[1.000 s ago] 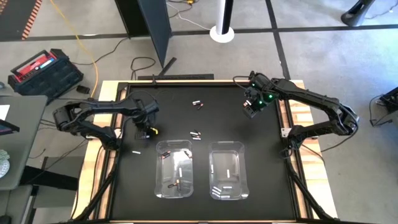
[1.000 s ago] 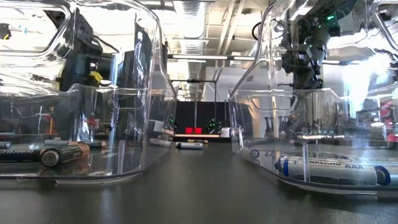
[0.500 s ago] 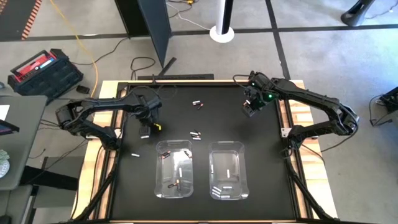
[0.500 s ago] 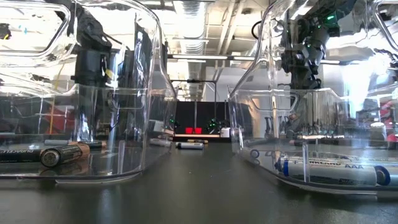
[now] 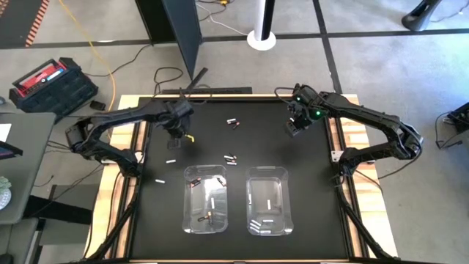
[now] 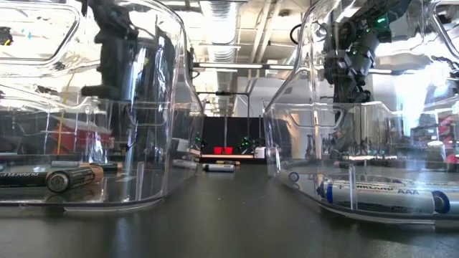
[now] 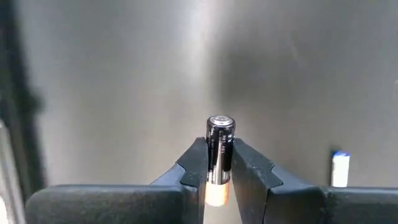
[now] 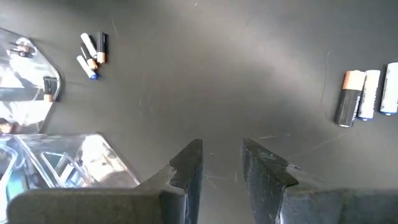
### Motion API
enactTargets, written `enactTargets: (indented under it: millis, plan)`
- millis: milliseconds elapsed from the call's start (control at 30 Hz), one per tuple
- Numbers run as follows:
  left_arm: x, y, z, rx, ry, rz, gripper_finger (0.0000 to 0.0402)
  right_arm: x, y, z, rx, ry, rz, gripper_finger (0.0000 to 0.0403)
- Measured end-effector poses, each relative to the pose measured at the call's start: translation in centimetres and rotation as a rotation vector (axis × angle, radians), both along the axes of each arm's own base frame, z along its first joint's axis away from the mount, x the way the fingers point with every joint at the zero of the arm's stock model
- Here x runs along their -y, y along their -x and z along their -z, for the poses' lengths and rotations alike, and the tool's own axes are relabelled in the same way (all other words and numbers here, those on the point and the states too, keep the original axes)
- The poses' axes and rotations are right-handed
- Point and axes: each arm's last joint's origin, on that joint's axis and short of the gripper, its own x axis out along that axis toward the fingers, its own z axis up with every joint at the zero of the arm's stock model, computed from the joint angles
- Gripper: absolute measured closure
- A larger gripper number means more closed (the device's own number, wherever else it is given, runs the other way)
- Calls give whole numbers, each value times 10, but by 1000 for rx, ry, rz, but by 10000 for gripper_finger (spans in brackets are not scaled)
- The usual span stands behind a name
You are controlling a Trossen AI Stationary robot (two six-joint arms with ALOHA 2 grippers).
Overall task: Sort batteries
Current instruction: Put the black battery into the left transparent bin
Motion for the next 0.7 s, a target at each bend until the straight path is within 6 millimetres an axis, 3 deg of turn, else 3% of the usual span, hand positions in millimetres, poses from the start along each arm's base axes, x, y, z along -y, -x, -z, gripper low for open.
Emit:
enactTargets:
  millis: [167,300,433,700]
  plan:
    - [-3,-11,-38,80,-21,-95,350,1,0,0,-9,16,6,276]
    - [8,-22,-67,135,-66,-192,350,1,0,0,-11,18,7,276]
    - [38,-37,-87,193,-82,-201,350,1,0,0,-11,19,6,276]
    - [115,-61,-113,388,9,-205,350,-1,0,0,-20,47,-61,276]
